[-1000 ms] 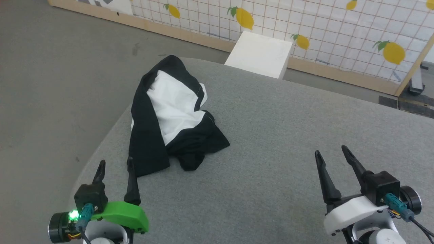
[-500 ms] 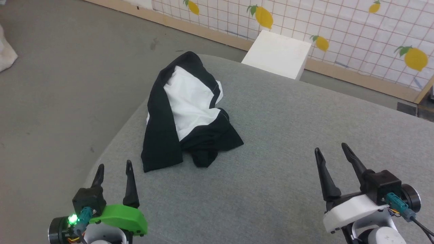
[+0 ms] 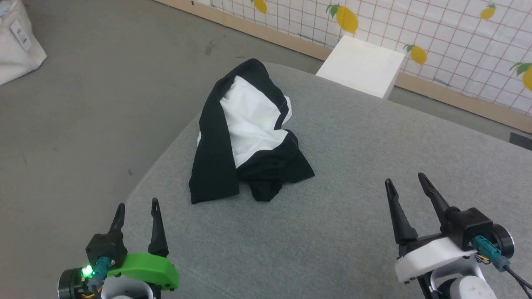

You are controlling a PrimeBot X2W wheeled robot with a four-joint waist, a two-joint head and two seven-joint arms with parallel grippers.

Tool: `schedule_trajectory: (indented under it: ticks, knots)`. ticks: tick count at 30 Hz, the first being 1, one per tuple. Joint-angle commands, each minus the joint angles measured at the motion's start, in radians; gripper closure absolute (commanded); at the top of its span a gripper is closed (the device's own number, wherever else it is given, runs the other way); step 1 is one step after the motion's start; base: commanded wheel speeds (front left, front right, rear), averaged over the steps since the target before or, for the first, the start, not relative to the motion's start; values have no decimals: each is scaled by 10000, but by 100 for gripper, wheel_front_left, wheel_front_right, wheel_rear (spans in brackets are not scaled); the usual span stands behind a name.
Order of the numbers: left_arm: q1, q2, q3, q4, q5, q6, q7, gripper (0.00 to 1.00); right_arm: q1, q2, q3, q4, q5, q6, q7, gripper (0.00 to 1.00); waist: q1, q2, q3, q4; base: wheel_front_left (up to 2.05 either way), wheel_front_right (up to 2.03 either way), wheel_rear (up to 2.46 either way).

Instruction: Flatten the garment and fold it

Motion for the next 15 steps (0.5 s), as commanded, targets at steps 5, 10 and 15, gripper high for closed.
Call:
schedule_trajectory:
  ticks: [5, 10, 15]
  knots:
    - [-231, 46, -18, 114, -172, 14, -191, 0, -281, 19, 21, 73, 81, -16, -181, 0, 0, 0, 204, 199, 0, 0, 0]
    - [-924, -47, -112, 416, -822, -269, -22, 0, -447, 21, 4, -2, -31, -16, -173, 0, 0, 0, 581, 296, 0, 0, 0]
    - [-2683, 39, -161, 1184, -1563, -744, 1016, 0, -825, 22, 31, -298, -293, -17, -42, 0, 0, 0, 1405, 109, 0, 0, 0]
